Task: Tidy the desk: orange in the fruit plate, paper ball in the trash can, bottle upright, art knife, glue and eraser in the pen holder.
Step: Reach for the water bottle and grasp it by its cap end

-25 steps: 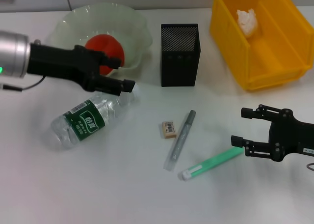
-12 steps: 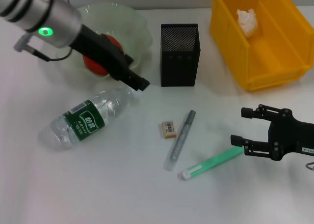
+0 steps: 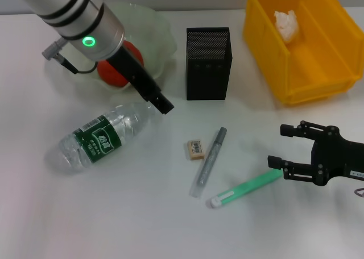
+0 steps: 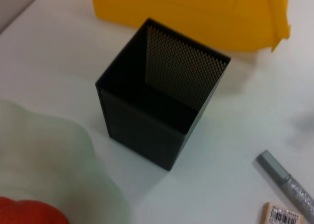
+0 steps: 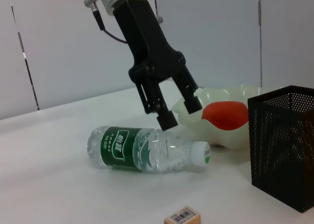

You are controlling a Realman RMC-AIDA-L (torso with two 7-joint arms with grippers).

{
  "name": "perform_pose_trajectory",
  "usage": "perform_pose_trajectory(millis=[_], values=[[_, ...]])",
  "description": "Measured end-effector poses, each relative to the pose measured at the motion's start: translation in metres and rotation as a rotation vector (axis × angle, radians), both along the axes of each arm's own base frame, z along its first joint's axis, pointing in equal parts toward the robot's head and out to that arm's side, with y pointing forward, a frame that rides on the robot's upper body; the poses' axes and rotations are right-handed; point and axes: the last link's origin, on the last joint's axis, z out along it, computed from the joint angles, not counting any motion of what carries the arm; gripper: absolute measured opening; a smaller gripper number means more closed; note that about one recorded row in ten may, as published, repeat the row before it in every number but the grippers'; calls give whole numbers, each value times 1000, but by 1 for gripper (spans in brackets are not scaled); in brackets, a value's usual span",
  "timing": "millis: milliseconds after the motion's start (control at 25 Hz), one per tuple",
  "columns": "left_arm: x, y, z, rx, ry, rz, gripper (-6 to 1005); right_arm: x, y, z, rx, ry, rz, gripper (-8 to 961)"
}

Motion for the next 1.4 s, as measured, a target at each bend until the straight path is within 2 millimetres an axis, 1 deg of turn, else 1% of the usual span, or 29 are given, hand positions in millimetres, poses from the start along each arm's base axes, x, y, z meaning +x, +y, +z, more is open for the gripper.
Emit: perform_pose_trajectory(millis=[120, 280, 800, 1160, 1320, 1400], values=[[-3, 0, -4, -7, 11, 6, 825, 0, 0, 0, 0, 0, -1, 783], [-12, 2, -13, 0, 20, 19, 824, 1, -1, 0, 0, 0, -2, 782], [-24, 5, -28, 26, 54, -7, 822, 0, 0, 0, -1, -2, 1, 783], [-30, 7, -32, 29, 63, -1, 821, 1, -2, -1, 0, 0, -4, 782], [-39, 8, -36, 40, 74, 4, 820, 1, -2, -1, 2, 0, 0, 782], [-39, 8, -36, 40, 74, 4, 820, 1, -2, -2, 2, 0, 1, 782]])
